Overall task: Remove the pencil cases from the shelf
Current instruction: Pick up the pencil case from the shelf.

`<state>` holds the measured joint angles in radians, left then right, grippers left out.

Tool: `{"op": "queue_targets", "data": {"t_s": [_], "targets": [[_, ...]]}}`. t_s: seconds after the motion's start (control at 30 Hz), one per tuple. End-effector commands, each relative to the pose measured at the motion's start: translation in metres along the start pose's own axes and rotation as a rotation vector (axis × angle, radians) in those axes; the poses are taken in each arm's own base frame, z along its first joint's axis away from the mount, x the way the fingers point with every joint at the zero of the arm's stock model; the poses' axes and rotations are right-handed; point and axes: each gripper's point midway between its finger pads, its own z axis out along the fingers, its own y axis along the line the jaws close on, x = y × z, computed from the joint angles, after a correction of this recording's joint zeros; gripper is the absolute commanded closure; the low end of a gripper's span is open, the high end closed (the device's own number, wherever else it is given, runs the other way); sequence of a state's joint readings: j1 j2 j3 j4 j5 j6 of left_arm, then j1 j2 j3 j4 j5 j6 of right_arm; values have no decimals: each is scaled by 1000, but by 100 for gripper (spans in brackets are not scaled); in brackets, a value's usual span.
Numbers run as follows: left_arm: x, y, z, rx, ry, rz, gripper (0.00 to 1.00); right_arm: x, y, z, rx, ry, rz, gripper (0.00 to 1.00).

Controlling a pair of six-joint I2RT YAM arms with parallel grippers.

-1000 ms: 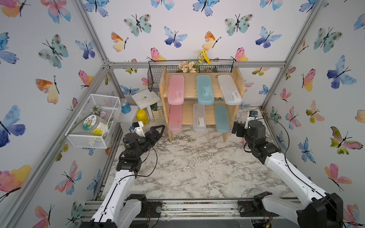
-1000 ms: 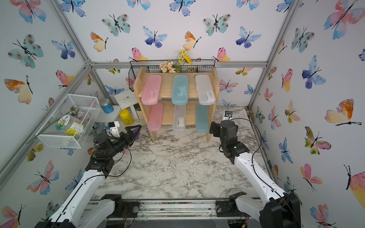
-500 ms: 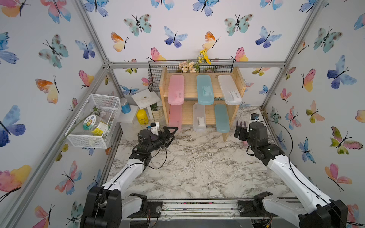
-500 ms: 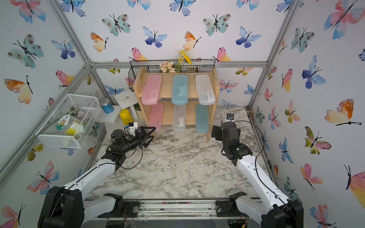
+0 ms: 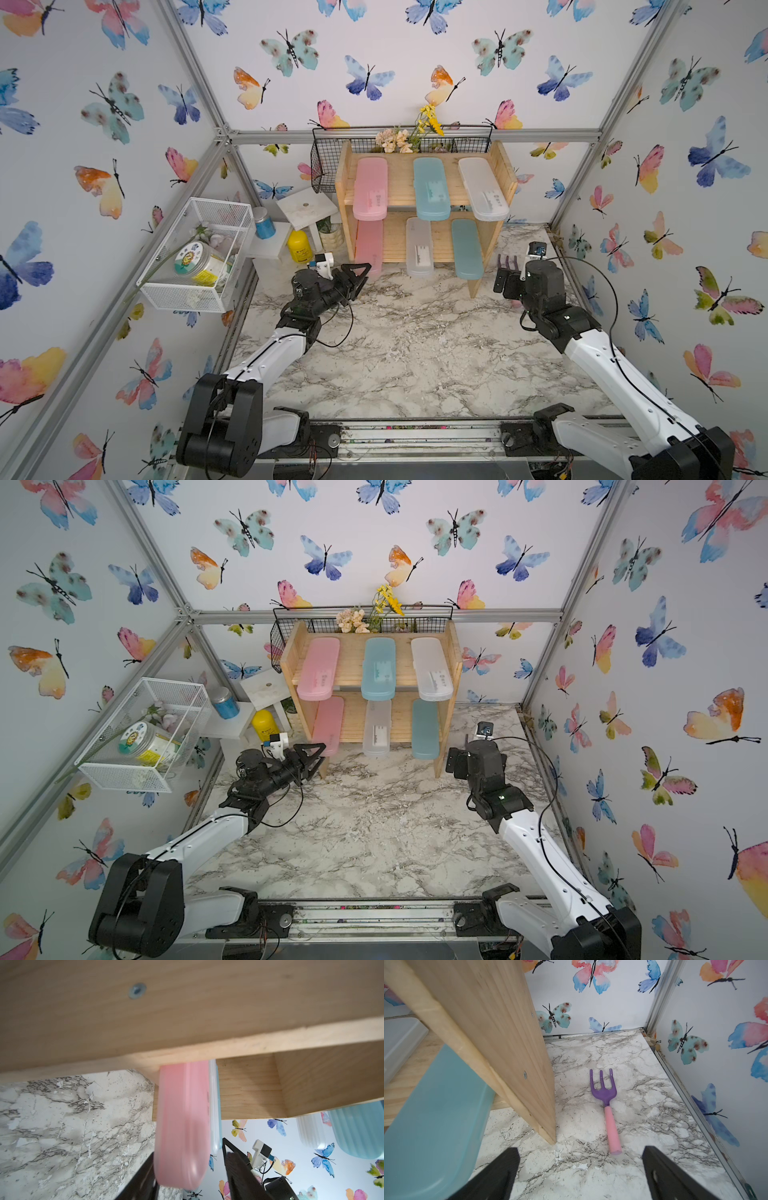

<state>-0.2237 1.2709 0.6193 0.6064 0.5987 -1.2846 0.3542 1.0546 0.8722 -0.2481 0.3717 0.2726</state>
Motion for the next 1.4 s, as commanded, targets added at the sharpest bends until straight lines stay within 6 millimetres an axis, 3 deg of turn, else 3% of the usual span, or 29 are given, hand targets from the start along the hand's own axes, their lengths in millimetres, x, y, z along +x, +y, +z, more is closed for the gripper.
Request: {"op": "queue_targets", "data": {"t_s": [0.0,0.3,0.47,0.57,0.77,1.03,1.2,1.37], "targets": [[-9,-14,3,39,-31,34,54,4,1,-1,-10,8,7,2],[-8,-4,2,29,-43,29,91,-3,4,-8,-37,-7,13,2],[6,-8,-8,54,-37,94,96,-13,9,-21,-86,-23,33,3],[27,-11,-19,38,-32,201,98,-19,19,-33,-160,-23,64,3],[71,-7,-49,-122,-94,572,100,-33,65,-74,-469,10,74,2],[107,-15,-98,-144,-240,802,100,-61,122,-144,-909,45,174,1],[127,-33,-100,-191,-282,929,100,-51,155,-159,-1052,112,234,1],[153,-49,-78,-252,-263,1051,100,-22,208,-173,-1109,156,201,1]]}}
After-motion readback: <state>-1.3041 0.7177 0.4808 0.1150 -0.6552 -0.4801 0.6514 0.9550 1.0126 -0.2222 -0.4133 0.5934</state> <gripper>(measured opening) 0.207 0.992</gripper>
